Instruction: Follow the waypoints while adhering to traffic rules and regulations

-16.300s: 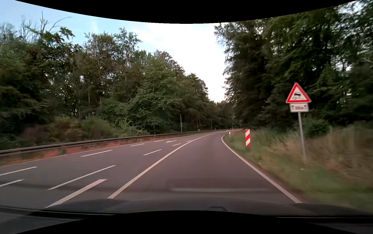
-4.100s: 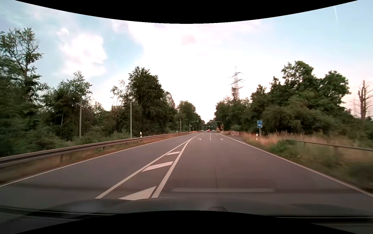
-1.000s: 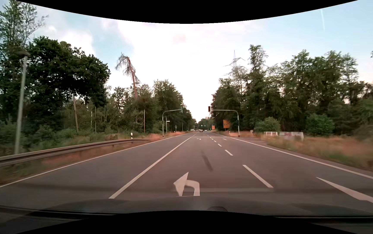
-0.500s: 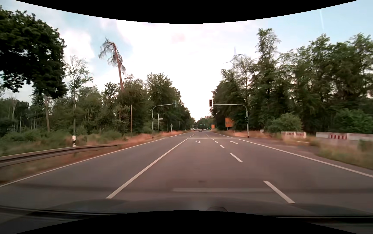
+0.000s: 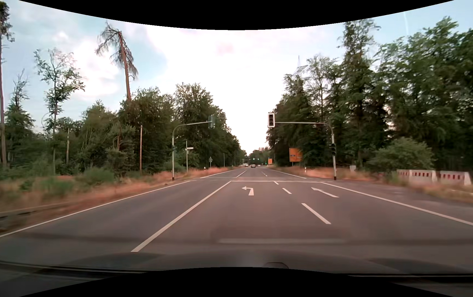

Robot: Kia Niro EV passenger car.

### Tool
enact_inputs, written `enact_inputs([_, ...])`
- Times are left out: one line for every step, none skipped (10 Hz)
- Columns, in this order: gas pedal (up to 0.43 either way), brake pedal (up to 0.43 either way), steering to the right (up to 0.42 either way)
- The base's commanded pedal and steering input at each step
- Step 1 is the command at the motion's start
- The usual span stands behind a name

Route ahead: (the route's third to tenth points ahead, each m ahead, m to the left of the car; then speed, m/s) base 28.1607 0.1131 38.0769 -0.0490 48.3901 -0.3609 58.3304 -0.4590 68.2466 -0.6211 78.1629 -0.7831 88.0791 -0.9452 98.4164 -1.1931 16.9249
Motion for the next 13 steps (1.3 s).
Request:
enact_inputs([0.000,0.000,-0.002])
enact_inputs([0.000,0.000,-0.002])
enact_inputs([0.000,0.000,-0.002])
enact_inputs([0.000,0.000,-0.004])
enact_inputs([0.000,0.000,-0.006])
enact_inputs([0.000,0.000,-0.006])
enact_inputs([0.000,0.000,-0.005])
enact_inputs([0.000,0.000,-0.006])
enact_inputs([0.000,0.000,-0.006])
enact_inputs([0.000,0.000,-0.005])
enact_inputs([0.000,0.006,-0.005])
enact_inputs([0.000,0.018,-0.005])
enact_inputs([0.000,0.018,-0.005])
